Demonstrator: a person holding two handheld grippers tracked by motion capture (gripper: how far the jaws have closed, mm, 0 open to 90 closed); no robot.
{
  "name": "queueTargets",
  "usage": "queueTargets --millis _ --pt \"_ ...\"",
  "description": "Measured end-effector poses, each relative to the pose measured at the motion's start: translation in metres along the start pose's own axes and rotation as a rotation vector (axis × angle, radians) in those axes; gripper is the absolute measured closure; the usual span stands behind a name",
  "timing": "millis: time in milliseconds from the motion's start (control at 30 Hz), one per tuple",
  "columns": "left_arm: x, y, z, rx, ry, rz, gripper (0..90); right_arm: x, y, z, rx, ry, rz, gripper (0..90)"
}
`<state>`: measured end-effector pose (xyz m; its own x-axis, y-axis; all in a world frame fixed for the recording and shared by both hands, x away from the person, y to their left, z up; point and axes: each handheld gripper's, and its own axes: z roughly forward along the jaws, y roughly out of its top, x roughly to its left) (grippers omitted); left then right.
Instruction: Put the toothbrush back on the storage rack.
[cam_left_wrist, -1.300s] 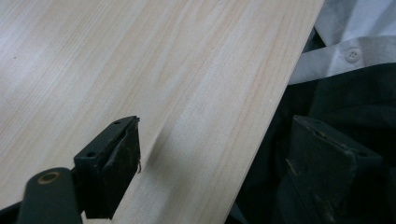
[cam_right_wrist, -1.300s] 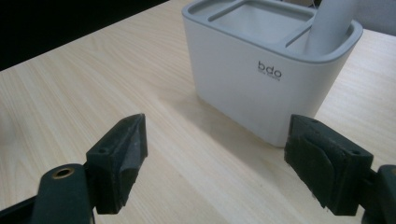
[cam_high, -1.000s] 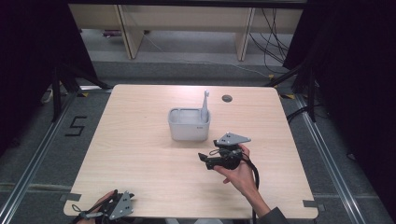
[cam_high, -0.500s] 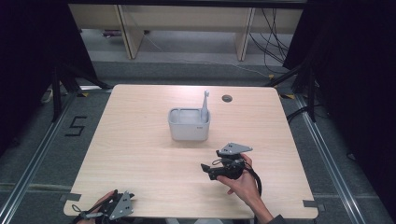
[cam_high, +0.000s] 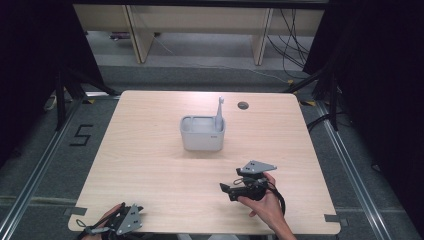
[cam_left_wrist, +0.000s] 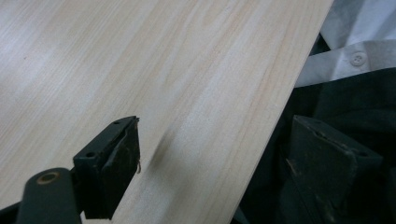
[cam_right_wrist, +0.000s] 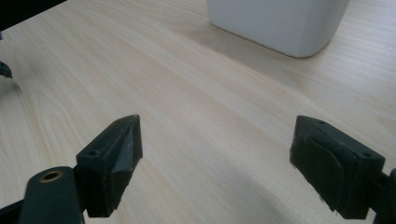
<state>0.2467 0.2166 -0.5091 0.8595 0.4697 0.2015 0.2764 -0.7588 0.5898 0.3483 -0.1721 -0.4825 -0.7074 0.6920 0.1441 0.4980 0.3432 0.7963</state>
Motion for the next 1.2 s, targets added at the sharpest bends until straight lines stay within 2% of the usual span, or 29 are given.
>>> queueTargets --millis 67,133,167,200,233,300,333,367,433,500,567,600,667,700,733,767,800,833,867,900,933,967,1033,1133,1167,1200 --pt "0.001 0.000 0.000 -0.001 0.003 -0.004 16.5 0.002 -0.003 -0.002 0.013 0.009 0.030 17.3" --pt "0.002 0.000 0.000 0.000 -0.004 -0.003 16.5 0.001 -0.006 -0.002 0.001 0.003 0.017 17.1" --pt "0.001 0.000 0.000 0.000 -0.008 -0.005 16.5 0.003 -0.008 -0.005 0.018 0.011 0.054 17.1" --pt "0.002 0.000 0.000 0.001 -0.011 -0.005 16.5 0.002 -0.009 -0.006 0.012 0.010 0.035 17.1" --pt "0.002 0.000 0.000 -0.001 -0.006 -0.008 16.5 0.004 -0.010 -0.007 0.018 0.009 0.048 17.1" --pt "0.001 0.000 0.000 -0.001 -0.008 -0.008 16.5 0.002 -0.011 -0.009 0.004 0.007 0.015 17.1" --pt "0.001 0.000 0.000 -0.001 -0.010 -0.005 16.5 0.002 -0.012 -0.009 0.004 0.021 0.032 17.1" --pt "0.001 0.000 0.000 0.000 -0.010 -0.005 16.5 0.002 -0.013 -0.010 -0.006 0.010 0.019 17.1" --pt "0.002 0.000 0.000 0.000 -0.006 -0.006 16.5 0.006 -0.015 -0.013 0.003 0.019 0.067 17.1" --pt "0.001 0.000 -0.001 -0.002 -0.004 -0.005 16.5 0.003 -0.016 -0.015 -0.004 0.009 0.025 17.0" --pt "0.001 0.000 0.000 -0.001 -0.009 -0.005 16.4 0.004 -0.018 -0.017 0.003 0.015 0.051 17.0" --pt "0.001 0.000 0.000 0.000 -0.009 -0.007 16.4 0.004 -0.019 -0.016 -0.007 0.020 0.044 17.0" --pt "0.001 0.000 0.001 0.002 0.003 -0.005 16.4 0.006 -0.020 -0.018 -0.005 0.018 0.062 17.0" --pt "0.001 0.000 0.000 -0.001 -0.016 -0.006 16.4 0.004 -0.021 -0.019 0.000 0.016 0.037 17.0" --pt "0.000 0.000 0.000 0.001 0.002 -0.002 16.5 0.006 -0.022 -0.021 0.005 0.007 0.049 17.0" --pt "0.000 0.000 0.001 0.000 0.002 -0.002 16.5 0.007 -0.023 -0.021 0.006 0.014 0.050 16.8" --pt "0.000 0.000 0.001 0.002 -0.004 -0.005 16.5 0.005 -0.024 -0.021 0.002 0.004 0.008 16.7" --pt "0.001 0.000 0.001 0.001 -0.012 -0.005 16.5 0.006 -0.025 -0.023 0.010 -0.006 0.011 16.7" --pt "0.001 0.000 0.000 0.001 -0.011 -0.006 16.5 0.007 -0.026 -0.023 0.024 0.006 0.017 16.6" --pt "0.000 0.000 0.000 0.002 -0.005 -0.007 16.5 0.009 -0.027 -0.024 0.035 -0.017 0.013 16.2" --pt "0.000 0.000 0.000 0.001 0.004 -0.006 16.5 0.008 -0.027 -0.024 0.038 -0.033 -0.038 16.0" --pt "0.000 0.000 0.001 0.001 0.016 -0.005 16.5 0.010 -0.029 -0.025 0.056 -0.037 -0.031 16.0" --pt "0.001 0.000 0.000 -0.001 0.006 -0.008 16.5 0.011 -0.030 -0.026 0.065 -0.028 -0.052 16.0" --pt "0.000 -0.001 0.001 0.002 -0.002 -0.015 16.5 0.013 -0.033 -0.030 0.066 -0.045 -0.052 16.0" --pt "0.000 0.000 0.000 0.002 0.006 -0.003 16.5 0.014 -0.034 -0.031 0.070 -0.043 -0.038 16.0" --pt "0.000 0.000 0.001 0.003 0.013 -0.004 16.5 0.013 -0.035 -0.032 0.064 -0.036 -0.058 16.0"
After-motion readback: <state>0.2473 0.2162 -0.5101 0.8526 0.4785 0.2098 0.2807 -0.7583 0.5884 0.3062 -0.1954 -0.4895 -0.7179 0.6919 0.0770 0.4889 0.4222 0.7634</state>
